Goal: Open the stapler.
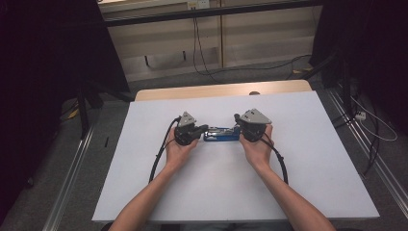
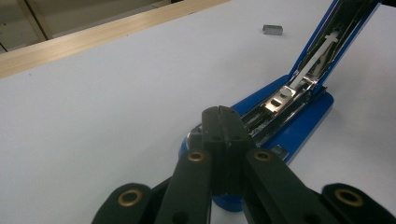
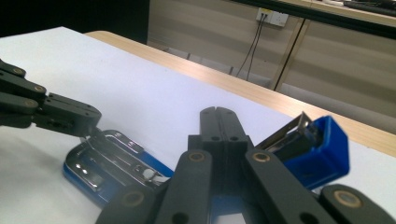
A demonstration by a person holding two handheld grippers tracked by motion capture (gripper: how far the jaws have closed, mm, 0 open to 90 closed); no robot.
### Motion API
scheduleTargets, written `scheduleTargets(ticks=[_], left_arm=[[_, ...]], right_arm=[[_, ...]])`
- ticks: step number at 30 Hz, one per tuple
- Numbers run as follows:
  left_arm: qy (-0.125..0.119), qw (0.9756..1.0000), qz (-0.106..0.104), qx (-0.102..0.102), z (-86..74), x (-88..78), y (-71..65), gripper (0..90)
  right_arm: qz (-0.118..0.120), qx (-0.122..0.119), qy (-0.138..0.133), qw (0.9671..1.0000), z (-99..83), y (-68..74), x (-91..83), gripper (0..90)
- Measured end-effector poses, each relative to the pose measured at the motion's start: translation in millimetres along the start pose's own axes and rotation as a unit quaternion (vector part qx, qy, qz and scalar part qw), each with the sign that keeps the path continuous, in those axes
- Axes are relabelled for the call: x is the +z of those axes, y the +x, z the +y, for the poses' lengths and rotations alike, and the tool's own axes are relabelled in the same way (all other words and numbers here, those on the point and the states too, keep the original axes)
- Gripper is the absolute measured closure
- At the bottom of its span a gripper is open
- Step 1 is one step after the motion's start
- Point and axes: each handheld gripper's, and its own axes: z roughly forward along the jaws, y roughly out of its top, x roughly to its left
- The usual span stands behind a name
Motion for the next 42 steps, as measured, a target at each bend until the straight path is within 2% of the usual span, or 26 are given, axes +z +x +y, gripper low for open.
scheduleTargets(ticks=[5, 8, 18, 23, 28, 30, 38, 42], left_arm=[[-0.001, 1.0, 0.002, -0.001, -0.7, -0.2, -0.5, 90.0], [-0.003, 1.0, 0.001, -0.002, -0.8, -0.1, -0.2, 90.0], [-0.004, 1.0, 0.002, -0.006, -1.2, -0.1, -0.5, 90.0], [-0.004, 1.0, 0.001, -0.007, -1.1, -0.1, -0.3, 90.0], [-0.004, 0.9999, 0.001, -0.01, -1.2, -0.1, -0.3, 90.0], [-0.005, 0.9999, 0.001, -0.013, -1.5, -0.2, -0.2, 90.0], [-0.005, 0.9999, 0.002, -0.012, -1.5, -0.2, -0.7, 90.0], [-0.006, 0.9999, 0.002, -0.012, -1.5, -0.2, -0.4, 90.0]], right_arm=[[0.0, 0.009, 0.004, 0.9999, -2.3, -5.6, -1.7, 90.0], [-0.002, 0.007, 0.008, 0.9999, -3.8, -8.3, -2.8, 90.0], [-0.007, 0.023, 0.026, 0.9994, -14.5, -29.8, -11.7, 90.0], [-0.007, 0.02, 0.026, 0.9994, -16.1, -37.3, -16.5, 90.0], [-0.004, 0.021, 0.032, 0.9993, -19.9, -41.2, -18.7, 90.0], [-0.001, 0.03, 0.032, 0.999, -22.4, -42.1, -20.0, 90.0], [0.004, 0.024, 0.037, 0.999, -31.1, -46.3, -21.0, 90.0], [0.005, 0.028, 0.038, 0.9989, -34.6, -49.7, -22.2, 90.0]])
